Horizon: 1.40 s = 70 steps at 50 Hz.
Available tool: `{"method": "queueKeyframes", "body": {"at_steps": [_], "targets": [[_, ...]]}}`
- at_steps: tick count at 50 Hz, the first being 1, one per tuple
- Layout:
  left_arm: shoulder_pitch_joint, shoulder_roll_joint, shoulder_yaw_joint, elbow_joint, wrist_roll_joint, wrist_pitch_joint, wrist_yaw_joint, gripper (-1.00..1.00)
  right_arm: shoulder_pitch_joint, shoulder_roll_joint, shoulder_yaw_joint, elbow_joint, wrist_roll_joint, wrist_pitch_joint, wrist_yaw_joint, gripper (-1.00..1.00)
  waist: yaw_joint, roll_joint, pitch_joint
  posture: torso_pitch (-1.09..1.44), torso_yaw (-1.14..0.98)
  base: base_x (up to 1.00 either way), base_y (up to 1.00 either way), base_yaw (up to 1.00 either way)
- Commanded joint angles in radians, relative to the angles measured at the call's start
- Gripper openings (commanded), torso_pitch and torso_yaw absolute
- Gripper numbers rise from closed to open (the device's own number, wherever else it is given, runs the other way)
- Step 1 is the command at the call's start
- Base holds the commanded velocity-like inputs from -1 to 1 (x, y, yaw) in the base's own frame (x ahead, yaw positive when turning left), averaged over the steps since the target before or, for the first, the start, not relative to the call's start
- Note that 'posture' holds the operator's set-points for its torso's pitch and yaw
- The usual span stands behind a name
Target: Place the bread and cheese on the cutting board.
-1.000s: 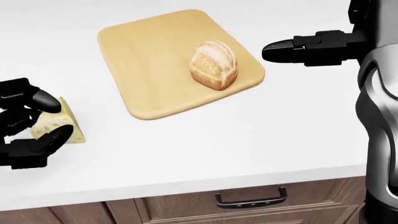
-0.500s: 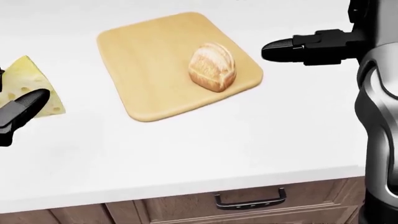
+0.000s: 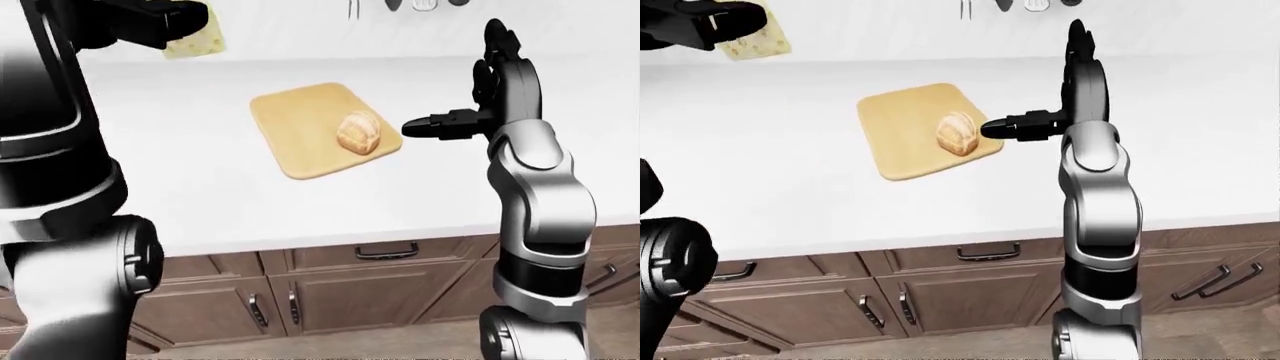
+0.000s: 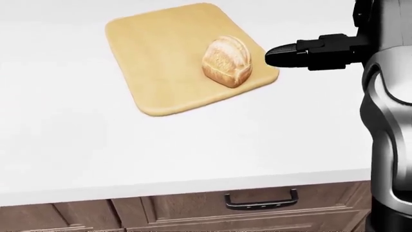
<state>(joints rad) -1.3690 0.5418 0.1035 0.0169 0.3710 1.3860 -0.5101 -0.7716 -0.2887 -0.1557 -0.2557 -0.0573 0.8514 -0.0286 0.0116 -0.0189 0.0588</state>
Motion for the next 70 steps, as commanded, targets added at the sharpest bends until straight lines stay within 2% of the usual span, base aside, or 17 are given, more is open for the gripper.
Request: {"method": "queueKeyframes", "body": {"at_steps": [1, 3, 5, 6, 9, 12, 16, 19, 22, 28, 34, 42, 51, 59, 70], "targets": [[-0.088, -0.005, 0.003, 0.085, -0.018, -0.151, 0.016, -1.00, -0.030, -0.010, -0.006, -0.029, -0.008, -0.029, -0.004, 1.00, 0.000, 0.001, -0.028, 0.00, 0.00, 0.00, 0.00, 0.00], [-0.164, -0.029, 0.003, 0.239, -0.030, -0.248, 0.044, -1.00, -0.030, -0.010, -0.007, -0.027, -0.009, -0.032, -0.003, 1.00, 0.000, -0.002, -0.030, 0.00, 0.00, 0.00, 0.00, 0.00], [-0.222, -0.044, -0.029, 0.415, -0.013, -0.402, 0.073, -1.00, -0.030, -0.011, -0.009, -0.027, -0.009, -0.032, -0.002, 1.00, 0.001, -0.007, -0.030, 0.00, 0.00, 0.00, 0.00, 0.00], [-0.264, -0.060, -0.011, 0.468, -0.013, -0.451, 0.110, -1.00, -0.031, -0.011, -0.009, -0.029, -0.009, -0.029, -0.001, 1.00, 0.002, -0.009, -0.030, 0.00, 0.00, 0.00, 0.00, 0.00], [-0.390, -0.078, -0.039, 0.678, 0.011, -0.561, 0.130, -1.00, -0.031, -0.012, -0.011, -0.034, -0.009, -0.023, -0.001, 1.00, 0.002, -0.014, -0.034, 0.00, 0.00, 0.00, 0.00, 0.00], [-0.466, -0.106, -0.080, 0.889, 0.055, -0.682, 0.098, -1.00, -0.035, -0.016, -0.017, -0.045, -0.008, -0.014, -0.002, 1.00, 0.002, -0.019, -0.032, 0.00, 0.00, 0.00, 0.00, 0.00], [-0.536, -0.141, -0.042, 1.089, 0.063, -0.774, 0.150, -1.00, -0.036, -0.021, -0.023, -0.051, -0.003, -0.010, -0.004, 1.00, 0.006, -0.022, -0.034, 0.00, 0.00, 0.00, 0.00, 0.00], [-0.532, -0.175, 0.017, 1.161, 0.007, -0.837, 0.250, -1.00, -0.034, -0.021, -0.025, -0.051, 0.001, -0.012, -0.006, 1.00, 0.003, -0.020, -0.035, 0.00, 0.00, 0.00, 0.00, 0.00], [-0.502, -0.200, 0.011, 1.191, -0.006, -0.915, 0.338, -1.00, -0.030, -0.023, -0.028, -0.057, 0.006, -0.008, -0.008, 1.00, 0.001, -0.020, -0.038, 0.00, 0.00, 0.00, 0.00, 0.00], [-0.485, -0.249, -0.014, 1.232, 0.002, -1.018, 0.427, -1.00, -0.032, -0.030, -0.037, -0.057, 0.018, -0.007, -0.012, 1.00, -0.002, -0.023, -0.040, 0.00, 0.00, 0.00, 0.00, 0.00], [-0.438, -0.328, 0.013, 1.250, -0.043, -1.054, 0.524, -1.00, -0.028, -0.033, -0.034, -0.060, 0.025, -0.003, -0.021, 1.00, -0.002, -0.026, -0.039, 0.00, 0.00, 0.00, 0.00, 0.00], [-0.400, -0.410, -0.005, 1.265, -0.059, -1.042, 0.605, -1.00, -0.031, -0.037, -0.036, -0.058, 0.034, -0.004, -0.022, 1.00, -0.002, -0.028, -0.044, 0.00, 0.00, 0.00, 0.00, 0.00], [-0.371, -0.454, -0.007, 1.277, -0.064, -0.968, 0.659, -1.00, -0.033, -0.043, -0.038, -0.055, 0.041, -0.007, -0.022, 1.00, -0.004, -0.027, -0.045, 0.00, 0.00, 0.00, 0.00, 0.00], [-0.291, -0.462, -0.001, 1.282, -0.073, -0.981, 0.693, -1.00, -0.034, -0.042, -0.036, -0.041, 0.045, -0.019, -0.023, 1.00, -0.005, -0.027, -0.050, 0.00, 0.00, 0.00, 0.00, 0.00], [-0.252, -0.449, -0.007, 1.284, -0.057, -1.033, 0.747, -1.00, -0.034, -0.042, -0.034, -0.047, 0.047, -0.014, -0.023, 1.00, -0.005, -0.027, -0.052, 0.00, 0.00, 0.00, 0.00, 0.00]]}}
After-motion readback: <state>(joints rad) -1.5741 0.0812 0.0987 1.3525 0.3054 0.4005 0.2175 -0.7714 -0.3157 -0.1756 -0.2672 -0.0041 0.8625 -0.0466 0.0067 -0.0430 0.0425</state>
